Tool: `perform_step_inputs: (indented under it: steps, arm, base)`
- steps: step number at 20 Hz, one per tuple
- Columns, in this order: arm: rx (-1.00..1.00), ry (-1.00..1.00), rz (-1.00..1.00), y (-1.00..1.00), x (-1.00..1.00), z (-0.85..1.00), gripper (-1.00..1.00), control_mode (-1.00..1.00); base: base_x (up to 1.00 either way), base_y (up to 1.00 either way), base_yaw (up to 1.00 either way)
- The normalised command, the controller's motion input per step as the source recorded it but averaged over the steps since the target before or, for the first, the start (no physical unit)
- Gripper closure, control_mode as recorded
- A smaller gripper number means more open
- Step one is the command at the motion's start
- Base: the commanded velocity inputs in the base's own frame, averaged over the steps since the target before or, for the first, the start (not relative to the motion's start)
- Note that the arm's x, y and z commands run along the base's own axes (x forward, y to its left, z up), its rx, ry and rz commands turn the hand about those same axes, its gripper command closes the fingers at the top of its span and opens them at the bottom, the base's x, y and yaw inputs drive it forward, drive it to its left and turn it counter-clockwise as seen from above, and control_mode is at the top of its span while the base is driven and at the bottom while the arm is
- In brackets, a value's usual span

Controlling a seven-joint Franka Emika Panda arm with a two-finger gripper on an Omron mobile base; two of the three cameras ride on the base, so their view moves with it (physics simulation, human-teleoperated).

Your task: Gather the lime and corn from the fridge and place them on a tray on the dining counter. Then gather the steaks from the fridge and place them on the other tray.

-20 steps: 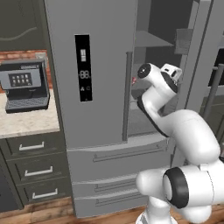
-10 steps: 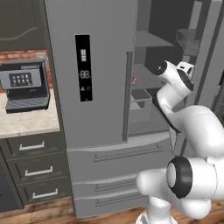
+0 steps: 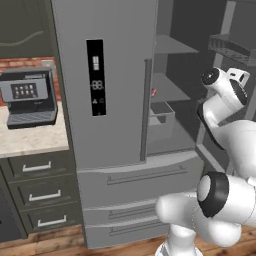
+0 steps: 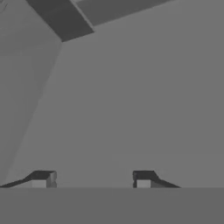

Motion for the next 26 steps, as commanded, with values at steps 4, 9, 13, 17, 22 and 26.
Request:
perform_step_inputs:
  steps: [4, 9, 13, 17, 22, 26]
  arm:
    - [0.02, 0.02, 0.0, -0.61, 0.01, 0.0, -1.0, -1.0]
    - [-0.01, 0.0, 0.03, 0.44, -0.41, -0.13, -1.0, -1.0]
    - [-0.01, -0.1, -0.01, 1.0, -0.19, -0.08, -1.0, -1.0]
    - [0.0, -0.19, -0.03, 1.0, 0.0, 0.06, -1.0, -1.0]
    - [0.0, -0.21, -0.03, 1.0, 0.0, 0.13, -1.0, -1.0]
    - [0.09, -0.25, -0.05, 1.0, -0.02, 0.01, -1.0, -1.0]
  base:
    - [0.0, 0.0, 0.0]
    - [0.0, 0.0, 0.0]
    - [0.0, 0.0, 0.0]
    - [0.0, 0.0, 0.0]
    - [0.0, 0.0, 0.0]
    - [0.0, 0.0, 0.0]
